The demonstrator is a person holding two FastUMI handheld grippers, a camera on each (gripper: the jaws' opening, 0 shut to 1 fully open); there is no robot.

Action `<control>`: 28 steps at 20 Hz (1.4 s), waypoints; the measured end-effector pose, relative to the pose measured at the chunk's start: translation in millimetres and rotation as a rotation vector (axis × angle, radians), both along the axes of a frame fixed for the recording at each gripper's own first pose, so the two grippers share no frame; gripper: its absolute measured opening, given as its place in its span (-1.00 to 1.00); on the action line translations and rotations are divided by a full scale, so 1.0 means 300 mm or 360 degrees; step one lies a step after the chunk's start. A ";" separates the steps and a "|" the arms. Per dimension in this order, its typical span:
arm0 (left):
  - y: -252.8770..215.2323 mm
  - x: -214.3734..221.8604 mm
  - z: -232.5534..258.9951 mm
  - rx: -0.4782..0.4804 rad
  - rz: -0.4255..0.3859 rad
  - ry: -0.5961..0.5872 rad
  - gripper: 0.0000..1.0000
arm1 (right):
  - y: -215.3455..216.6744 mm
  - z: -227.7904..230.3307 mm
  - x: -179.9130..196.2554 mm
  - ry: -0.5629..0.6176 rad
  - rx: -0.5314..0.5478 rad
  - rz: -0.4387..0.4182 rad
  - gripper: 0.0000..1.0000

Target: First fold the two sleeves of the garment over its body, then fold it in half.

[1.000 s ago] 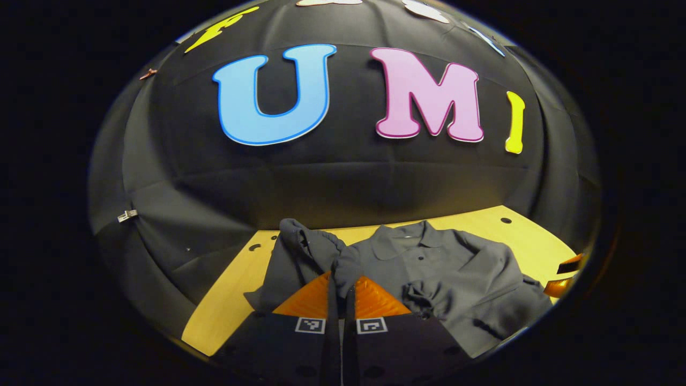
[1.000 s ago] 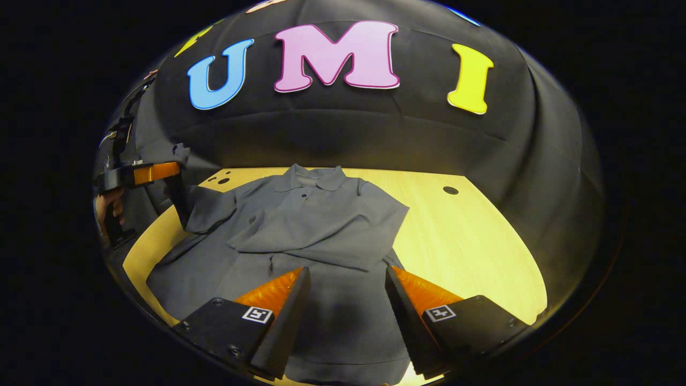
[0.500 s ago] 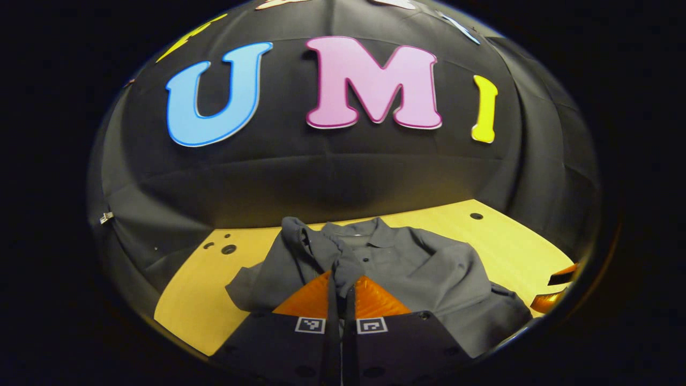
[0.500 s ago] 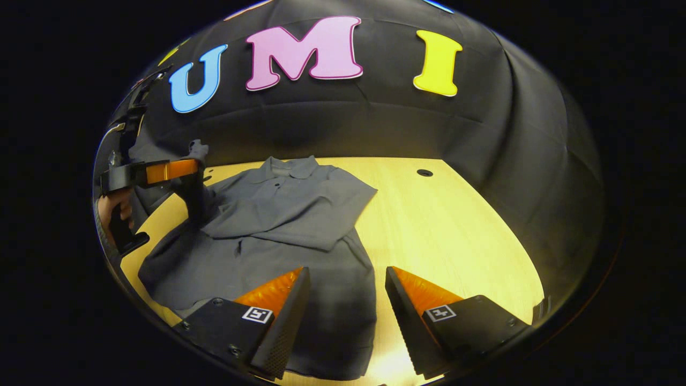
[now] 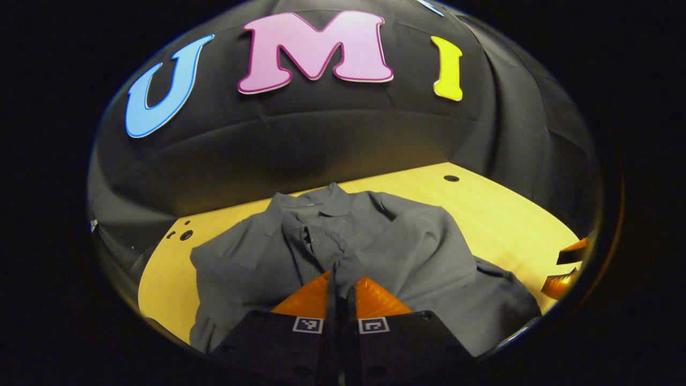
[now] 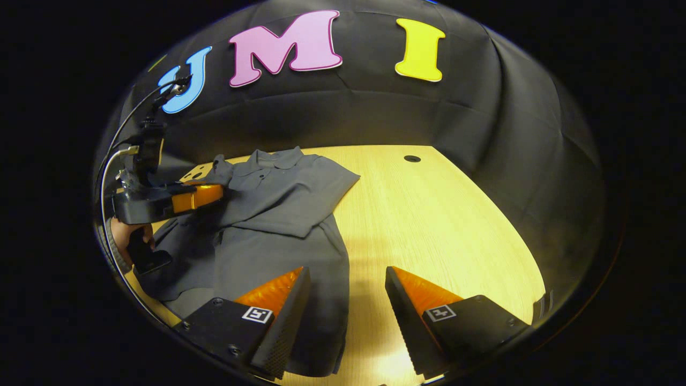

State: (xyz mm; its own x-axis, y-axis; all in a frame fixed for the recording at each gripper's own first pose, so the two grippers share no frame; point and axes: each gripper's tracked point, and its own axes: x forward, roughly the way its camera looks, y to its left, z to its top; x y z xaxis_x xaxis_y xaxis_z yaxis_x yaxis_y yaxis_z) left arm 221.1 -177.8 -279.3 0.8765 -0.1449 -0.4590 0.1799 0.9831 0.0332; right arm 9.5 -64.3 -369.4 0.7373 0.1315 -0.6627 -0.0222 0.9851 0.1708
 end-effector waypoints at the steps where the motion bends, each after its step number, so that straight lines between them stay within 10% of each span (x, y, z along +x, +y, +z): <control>1: -0.010 0.004 -0.023 0.0004 -0.0003 0.0017 -0.79 | -0.004 -0.008 -0.002 0.0007 0.0009 -0.0011 0.75; 8: -0.101 -0.018 -0.114 -0.0065 -0.0060 0.0136 -0.42 | -0.027 -0.039 -0.006 0.0035 0.0040 -0.0038 0.77; 18: -0.196 -0.110 -0.038 -0.0177 -0.0190 0.0074 0.93 | -0.011 -0.052 -0.022 0.0058 0.0044 -0.0040 0.77; 28: 0.054 -0.379 0.037 -0.0184 -0.0090 0.0097 0.84 | 0.024 -0.018 -0.104 0.0098 0.0051 0.0039 0.78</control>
State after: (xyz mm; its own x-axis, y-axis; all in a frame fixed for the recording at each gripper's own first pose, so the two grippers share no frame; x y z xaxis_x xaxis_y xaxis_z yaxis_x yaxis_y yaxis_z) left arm 107.3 -161.6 -268.3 0.8365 -0.2481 -0.4886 0.2331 0.9680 -0.0924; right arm -21.7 -57.1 -374.8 0.6914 0.1708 -0.7020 -0.0344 0.9783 0.2041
